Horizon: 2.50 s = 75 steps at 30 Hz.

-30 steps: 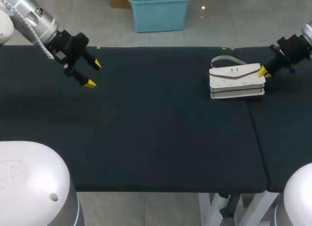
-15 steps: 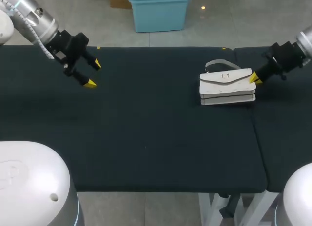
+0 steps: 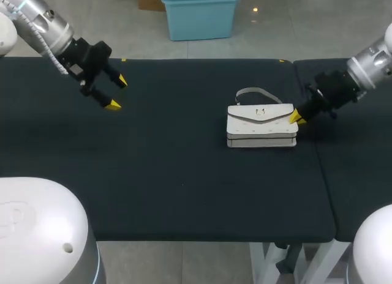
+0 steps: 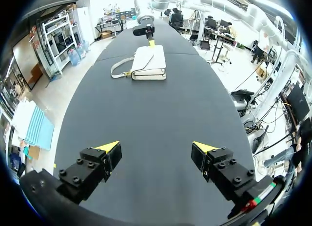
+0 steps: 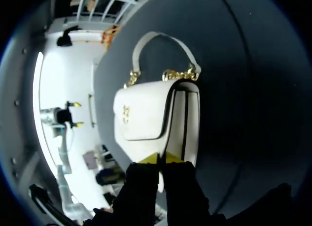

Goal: Pick up the bag, open it, inspect its contents, close it, and place it on the opposite side

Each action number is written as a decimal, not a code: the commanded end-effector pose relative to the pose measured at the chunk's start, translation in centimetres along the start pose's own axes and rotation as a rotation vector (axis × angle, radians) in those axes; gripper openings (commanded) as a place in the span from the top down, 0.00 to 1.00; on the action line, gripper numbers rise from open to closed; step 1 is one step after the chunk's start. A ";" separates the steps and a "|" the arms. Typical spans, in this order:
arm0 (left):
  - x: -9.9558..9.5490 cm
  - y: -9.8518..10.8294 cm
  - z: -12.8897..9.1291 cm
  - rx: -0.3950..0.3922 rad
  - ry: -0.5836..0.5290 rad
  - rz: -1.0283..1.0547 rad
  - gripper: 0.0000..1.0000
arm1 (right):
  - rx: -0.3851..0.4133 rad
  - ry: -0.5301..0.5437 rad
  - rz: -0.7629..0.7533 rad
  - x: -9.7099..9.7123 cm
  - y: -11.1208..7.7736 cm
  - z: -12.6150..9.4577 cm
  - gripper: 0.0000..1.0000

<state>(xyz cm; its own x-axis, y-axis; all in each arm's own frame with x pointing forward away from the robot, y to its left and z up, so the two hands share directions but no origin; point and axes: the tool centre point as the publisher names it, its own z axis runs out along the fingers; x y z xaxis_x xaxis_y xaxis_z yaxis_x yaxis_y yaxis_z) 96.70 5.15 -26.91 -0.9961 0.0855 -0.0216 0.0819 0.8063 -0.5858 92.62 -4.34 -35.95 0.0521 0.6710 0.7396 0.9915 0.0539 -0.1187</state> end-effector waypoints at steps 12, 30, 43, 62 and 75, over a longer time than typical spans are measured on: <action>0.0 0.1 0.0 0.003 0.000 0.001 0.00 | -0.168 0.012 -0.010 4.0 -1.5 6.3 1.00; 0.0 0.1 0.0 0.003 0.000 0.001 0.00 | -0.111 0.031 -0.033 8.5 -0.9 12.4 1.00; 0.0 0.1 0.0 0.003 0.000 0.001 0.00 | -0.113 0.016 -0.040 9.3 0.0 12.8 1.00; 0.0 0.1 0.0 0.003 0.000 0.001 0.00 | -0.100 0.025 -0.046 9.3 0.2 13.2 0.97; 0.0 0.1 0.0 0.003 0.000 0.001 0.00 | -0.145 -0.005 -0.065 9.3 -0.6 9.8 0.00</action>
<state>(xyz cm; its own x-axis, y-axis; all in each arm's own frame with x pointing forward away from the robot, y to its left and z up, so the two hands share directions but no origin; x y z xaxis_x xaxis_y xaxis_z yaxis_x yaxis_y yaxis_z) 96.70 5.15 -26.90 -0.9961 0.0855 -0.0215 0.0819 0.8063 -0.5858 92.23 10.06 -36.76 -0.0095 0.6675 0.7445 0.9999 -0.0009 0.0135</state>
